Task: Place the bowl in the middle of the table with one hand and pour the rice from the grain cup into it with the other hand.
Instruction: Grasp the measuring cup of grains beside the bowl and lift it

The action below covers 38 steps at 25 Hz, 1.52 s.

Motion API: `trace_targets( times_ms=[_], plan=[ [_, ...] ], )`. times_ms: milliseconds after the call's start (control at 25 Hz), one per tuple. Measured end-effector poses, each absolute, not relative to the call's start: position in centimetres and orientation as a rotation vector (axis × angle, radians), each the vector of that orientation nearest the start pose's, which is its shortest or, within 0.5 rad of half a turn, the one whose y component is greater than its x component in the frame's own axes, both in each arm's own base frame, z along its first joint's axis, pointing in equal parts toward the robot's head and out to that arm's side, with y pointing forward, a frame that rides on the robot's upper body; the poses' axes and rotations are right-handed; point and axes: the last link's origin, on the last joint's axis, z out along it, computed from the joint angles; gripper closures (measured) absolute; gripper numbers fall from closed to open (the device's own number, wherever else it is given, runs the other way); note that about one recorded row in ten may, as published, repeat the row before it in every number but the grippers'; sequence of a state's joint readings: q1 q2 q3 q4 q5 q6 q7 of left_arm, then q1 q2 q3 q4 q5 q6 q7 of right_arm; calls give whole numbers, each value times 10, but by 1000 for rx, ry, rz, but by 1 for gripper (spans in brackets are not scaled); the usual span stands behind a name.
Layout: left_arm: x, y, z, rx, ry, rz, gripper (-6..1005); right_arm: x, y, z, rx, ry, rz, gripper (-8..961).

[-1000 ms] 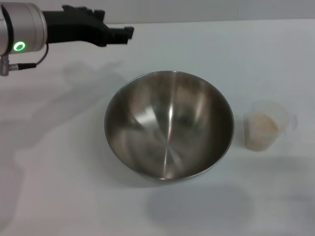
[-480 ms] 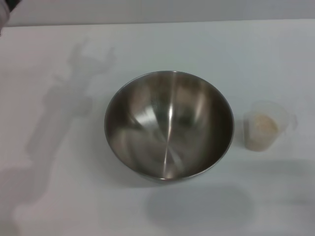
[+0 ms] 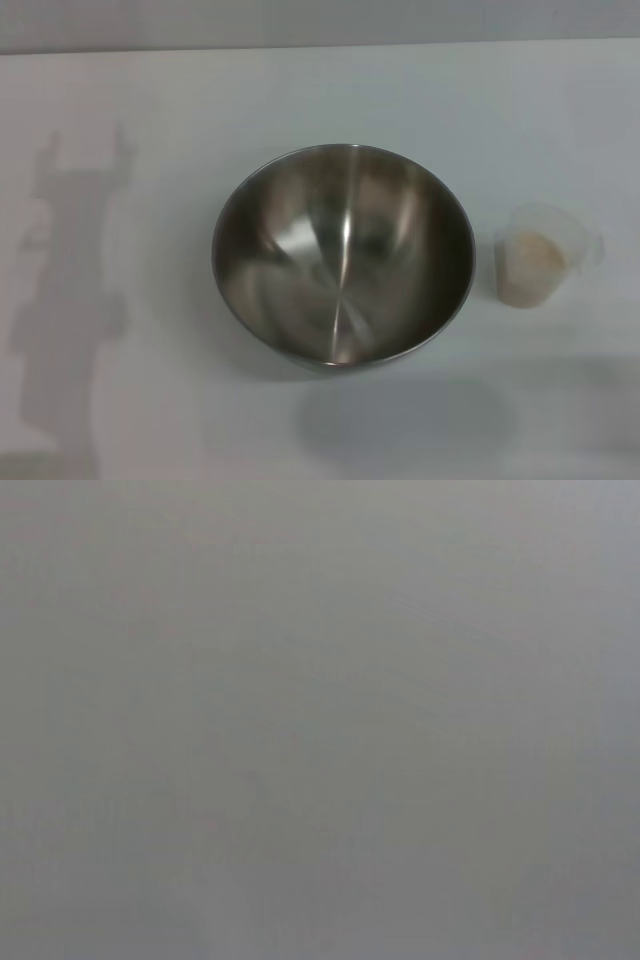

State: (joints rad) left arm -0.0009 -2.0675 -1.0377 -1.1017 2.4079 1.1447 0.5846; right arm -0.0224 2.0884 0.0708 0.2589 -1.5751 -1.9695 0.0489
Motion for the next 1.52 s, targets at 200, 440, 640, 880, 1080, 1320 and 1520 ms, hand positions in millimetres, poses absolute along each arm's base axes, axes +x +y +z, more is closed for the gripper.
trace_targets(
  times_ms=[200,440,640,880,1080,1320,1520],
  plan=[
    [-262,283,25,-1290,-186,-784,183,344,124,7,-1307,360,838,128],
    [-294,277,15,-1344,-253,-719,183,358,129,-3,-1362,451,754,128],
    [-308,267,12,-1359,-260,-678,183,361,131,-12,-1417,494,725,129],
    [-313,262,11,-1362,-265,-659,183,365,140,-21,-1467,538,694,129],
    [-313,263,11,-1364,-264,-660,183,365,155,-32,-1529,573,677,128],
    [-313,264,11,-1362,-277,-671,183,365,161,-37,-1562,589,664,128],
    [-314,265,11,-1366,-282,-674,183,366,165,-41,-1591,603,648,127]
  ],
)
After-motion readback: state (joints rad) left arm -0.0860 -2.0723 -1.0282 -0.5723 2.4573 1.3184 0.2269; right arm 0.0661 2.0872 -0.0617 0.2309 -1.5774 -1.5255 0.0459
